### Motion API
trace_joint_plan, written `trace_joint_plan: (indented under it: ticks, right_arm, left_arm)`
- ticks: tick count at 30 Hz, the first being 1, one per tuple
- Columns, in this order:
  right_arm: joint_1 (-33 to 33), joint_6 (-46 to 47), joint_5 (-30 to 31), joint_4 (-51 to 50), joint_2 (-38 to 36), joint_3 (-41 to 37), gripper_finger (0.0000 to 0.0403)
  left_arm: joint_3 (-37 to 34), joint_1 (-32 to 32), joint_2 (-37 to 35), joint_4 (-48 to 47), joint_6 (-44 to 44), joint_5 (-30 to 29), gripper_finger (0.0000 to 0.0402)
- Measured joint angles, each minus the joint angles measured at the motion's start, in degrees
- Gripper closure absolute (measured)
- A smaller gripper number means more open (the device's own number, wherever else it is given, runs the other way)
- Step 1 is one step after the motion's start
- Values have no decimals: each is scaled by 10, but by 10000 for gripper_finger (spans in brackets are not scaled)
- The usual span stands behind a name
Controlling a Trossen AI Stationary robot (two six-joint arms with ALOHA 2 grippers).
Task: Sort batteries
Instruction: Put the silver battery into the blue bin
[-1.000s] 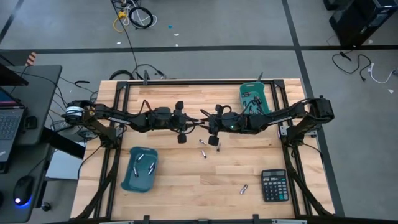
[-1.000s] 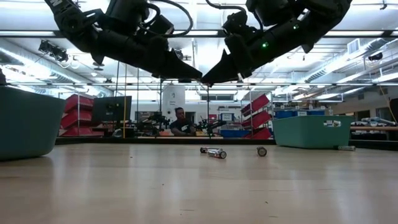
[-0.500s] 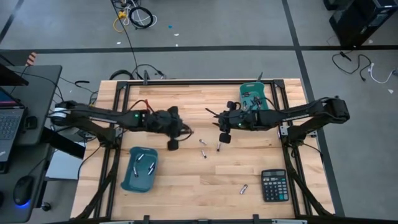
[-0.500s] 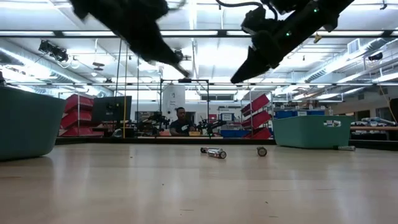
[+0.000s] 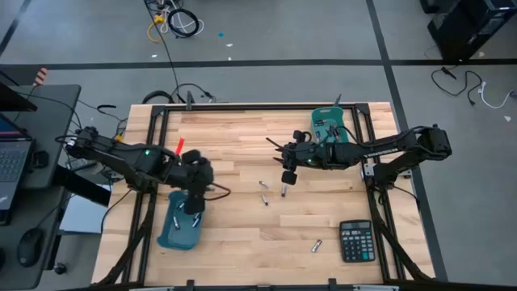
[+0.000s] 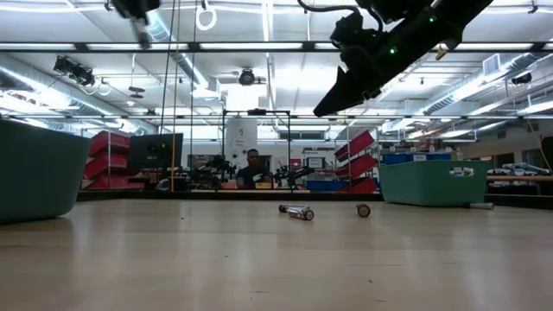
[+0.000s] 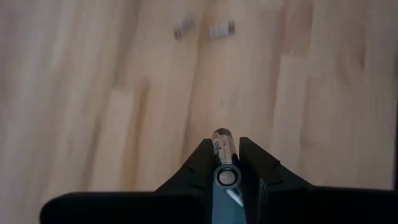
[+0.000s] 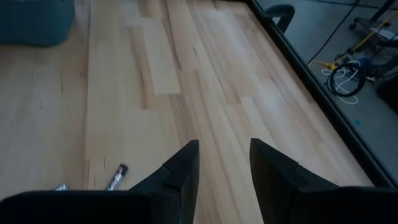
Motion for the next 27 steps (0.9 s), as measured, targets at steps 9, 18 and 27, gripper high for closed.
trace_joint_plan:
  ticks: [9, 18, 27]
  right_arm:
    - [0, 0, 0, 12, 0, 0, 276]
    - [2, 12, 0, 14, 0, 0, 275]
    - [2, 15, 0, 19, 0, 0, 275]
  left_arm:
    - [-103, -57, 1, -63, -149, 85, 362]
    - [-235, -67, 1, 23, -173, 155, 362]
    - [-282, -67, 1, 77, -172, 155, 346]
